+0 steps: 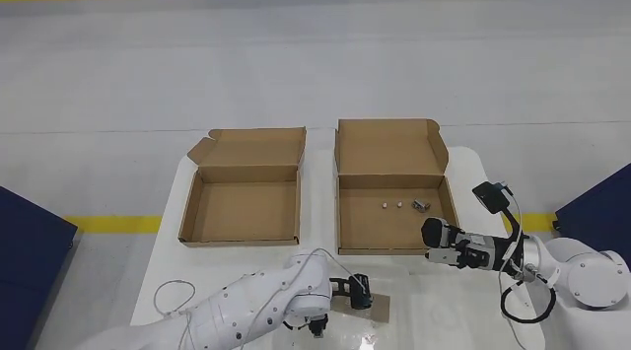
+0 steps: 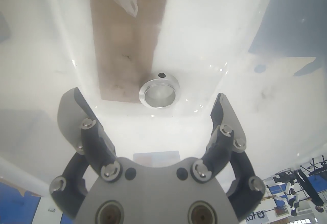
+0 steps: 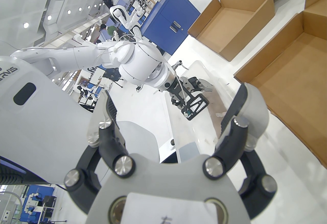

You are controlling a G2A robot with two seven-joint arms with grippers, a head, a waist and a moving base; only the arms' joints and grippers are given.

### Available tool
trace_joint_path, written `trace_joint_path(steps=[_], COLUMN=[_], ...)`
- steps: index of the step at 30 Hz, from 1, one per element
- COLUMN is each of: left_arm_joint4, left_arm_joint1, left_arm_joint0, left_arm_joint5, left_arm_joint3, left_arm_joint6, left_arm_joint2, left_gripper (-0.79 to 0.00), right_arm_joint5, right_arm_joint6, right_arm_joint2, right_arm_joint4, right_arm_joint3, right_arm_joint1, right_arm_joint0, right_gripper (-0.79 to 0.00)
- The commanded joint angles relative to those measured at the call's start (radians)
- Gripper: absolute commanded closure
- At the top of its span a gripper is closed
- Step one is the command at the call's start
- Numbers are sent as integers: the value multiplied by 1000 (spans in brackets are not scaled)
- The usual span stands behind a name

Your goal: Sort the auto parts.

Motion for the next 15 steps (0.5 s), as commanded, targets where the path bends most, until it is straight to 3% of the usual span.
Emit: trace_joint_path(steps=[1, 15], left_arm_joint4=[5, 58], left_arm_joint1=[-6, -9], left_arm_joint0=[-4, 5], left_arm_joint5=[14, 20], left_arm_joint3=[7, 18], left_arm_joint6=[-8, 10], left_arm_joint2=[2, -5], left_gripper=[-785, -782], right_arm_joint5=[0, 0], right_arm_joint6=[0, 0], right_arm_joint2=[0, 0], right_arm_joint4=[0, 0], right_arm_joint3=[0, 0], right_arm_joint1=[0, 0], right_arm_joint0=[0, 0], right_gripper=[-785, -785])
